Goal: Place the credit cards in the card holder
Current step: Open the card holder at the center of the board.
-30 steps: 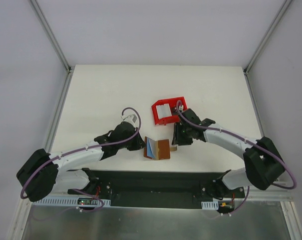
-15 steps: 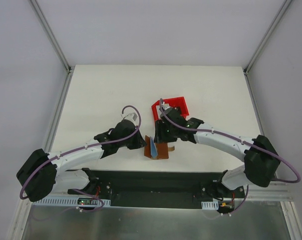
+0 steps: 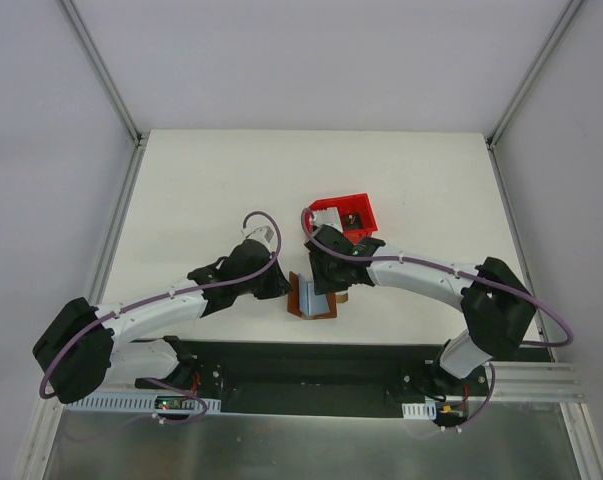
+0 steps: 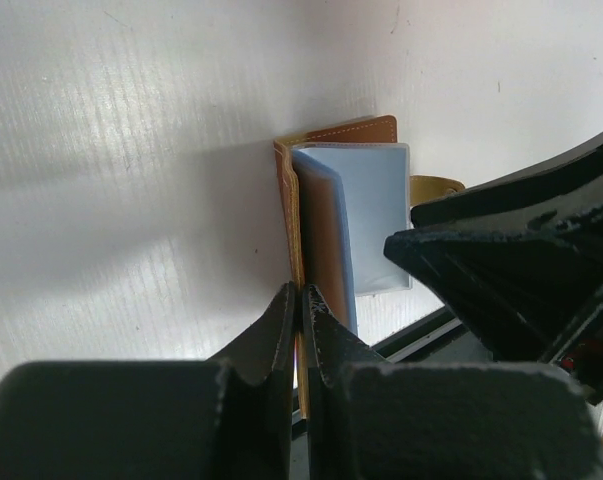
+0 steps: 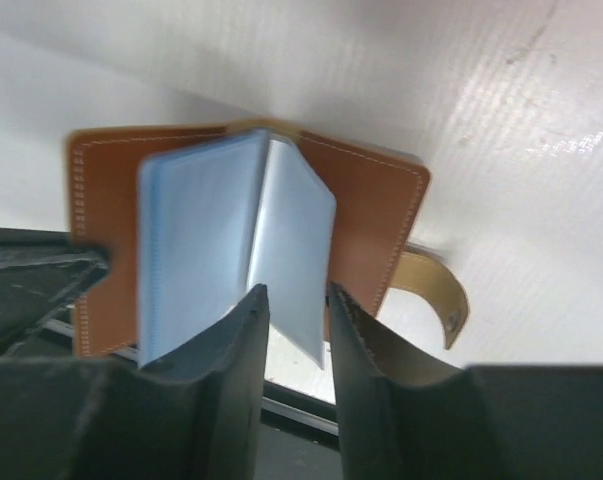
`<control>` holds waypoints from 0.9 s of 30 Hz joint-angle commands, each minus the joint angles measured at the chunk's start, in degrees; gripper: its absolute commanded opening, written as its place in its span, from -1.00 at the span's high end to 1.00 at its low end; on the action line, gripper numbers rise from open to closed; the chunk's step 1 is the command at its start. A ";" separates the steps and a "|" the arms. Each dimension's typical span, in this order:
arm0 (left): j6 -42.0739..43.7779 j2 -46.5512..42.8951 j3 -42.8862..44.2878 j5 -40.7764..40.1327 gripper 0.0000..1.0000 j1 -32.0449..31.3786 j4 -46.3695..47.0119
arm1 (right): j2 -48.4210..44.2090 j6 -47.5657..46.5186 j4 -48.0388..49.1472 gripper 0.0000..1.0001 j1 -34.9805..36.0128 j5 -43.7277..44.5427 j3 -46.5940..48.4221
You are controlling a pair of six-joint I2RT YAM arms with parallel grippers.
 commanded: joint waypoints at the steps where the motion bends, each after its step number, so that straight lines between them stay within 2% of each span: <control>1: -0.47 -0.87 -1.09 -0.83 1.00 0.42 0.14 | 0.82 0.53 -4.83 0.44 -0.16 5.11 0.21; 5: -0.91 -0.17 -2.76 -1.53 1.00 0.42 0.23 | 0.21 0.44 -5.01 0.53 -0.60 6.25 -0.59; 8: -1.17 0.45 -3.55 -1.89 1.00 0.42 0.41 | -0.58 0.00 -6.59 0.66 -0.69 7.83 0.81; 14: -1.26 1.42 -3.55 -1.80 1.00 0.43 0.85 | 0.20 -3.07 -8.96 0.77 -0.60 8.19 5.46; 22: -1.26 0.72 -2.76 -1.10 1.00 0.34 0.85 | -2.87 -7.21 -6.77 0.75 0.81 6.87 7.40; 27: -1.26 -0.07 -1.97 -0.31 1.00 0.51 0.85 | -5.15 -8.52 1.65 0.73 0.90 -2.33 5.48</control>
